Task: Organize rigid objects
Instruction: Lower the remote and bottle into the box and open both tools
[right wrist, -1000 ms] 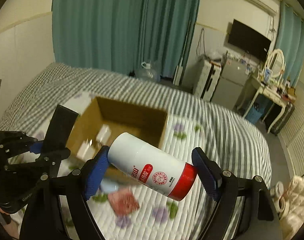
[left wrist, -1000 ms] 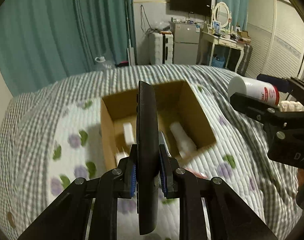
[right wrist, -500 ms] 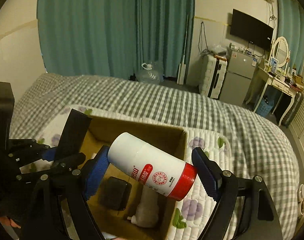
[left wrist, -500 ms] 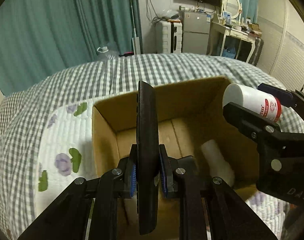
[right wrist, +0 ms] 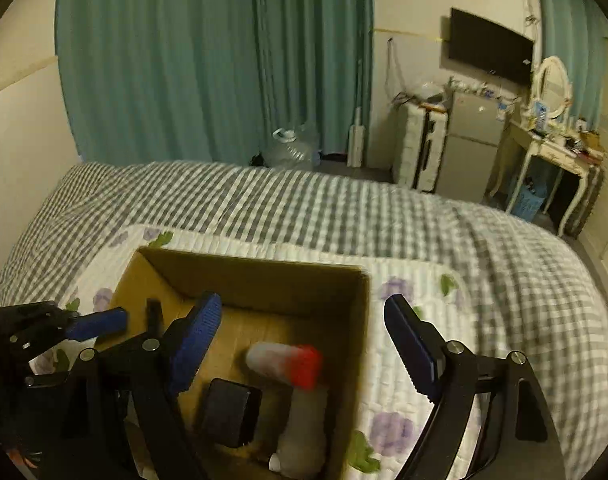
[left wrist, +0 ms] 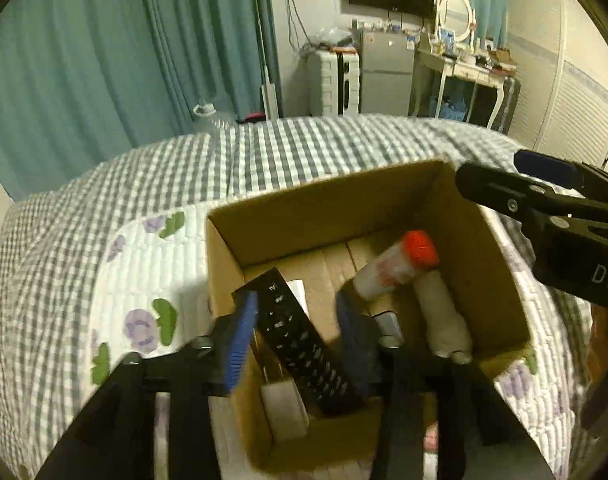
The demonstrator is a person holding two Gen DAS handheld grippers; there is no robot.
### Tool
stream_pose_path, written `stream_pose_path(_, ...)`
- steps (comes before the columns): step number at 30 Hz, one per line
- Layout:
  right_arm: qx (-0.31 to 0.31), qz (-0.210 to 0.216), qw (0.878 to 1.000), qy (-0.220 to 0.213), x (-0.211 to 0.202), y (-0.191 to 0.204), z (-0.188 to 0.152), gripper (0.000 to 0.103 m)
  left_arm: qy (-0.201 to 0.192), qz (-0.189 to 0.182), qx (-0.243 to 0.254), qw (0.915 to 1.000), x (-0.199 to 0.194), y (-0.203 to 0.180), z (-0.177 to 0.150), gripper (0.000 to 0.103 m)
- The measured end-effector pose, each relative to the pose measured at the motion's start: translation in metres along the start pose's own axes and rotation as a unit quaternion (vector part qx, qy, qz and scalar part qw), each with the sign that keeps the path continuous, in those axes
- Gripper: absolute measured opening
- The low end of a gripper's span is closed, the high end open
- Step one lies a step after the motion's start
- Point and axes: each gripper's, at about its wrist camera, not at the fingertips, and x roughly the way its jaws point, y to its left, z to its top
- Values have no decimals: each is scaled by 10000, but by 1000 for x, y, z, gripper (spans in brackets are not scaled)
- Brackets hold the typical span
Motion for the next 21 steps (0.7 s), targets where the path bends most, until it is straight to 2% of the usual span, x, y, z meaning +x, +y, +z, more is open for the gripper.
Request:
stream_pose_path(3, -61, -120, 9999, 12, -34, -3, 1, 84, -226, 23, 31, 9997, -41, -3, -7, 54)
stream_pose_path(5, -165, -178, 9997, -4, -62, 2, -4, 84, -361, 15, -3, 9993, -68, -3, -14, 67)
stream_pose_path(7, -292, -255, 9992, -24, -91, 4, -12, 84, -543, 33, -18, 9985, -93, -3, -22, 85)
stream_pose_path(10, -434, -302, 9986, -61, -130, 9, -24, 90, -746, 108, 81, 9971, -128, -7, -34, 99)
stream_pose_path(12, -474, -304, 9984, -68, -151, 12, -35, 92, -850, 139, 191, 9961, -146, -10, -43, 103)
stream_pose_path(15, -517, -366, 9979, -102, -174, 19, -50, 95, -1034, 143, 274, 9942, -168, -15, -61, 103)
stream_pose_path(21, -437, -257, 9987, 79, -170, 28, -86, 95, -1001, 91, 75, 9949, -160, -9, -91, 103)
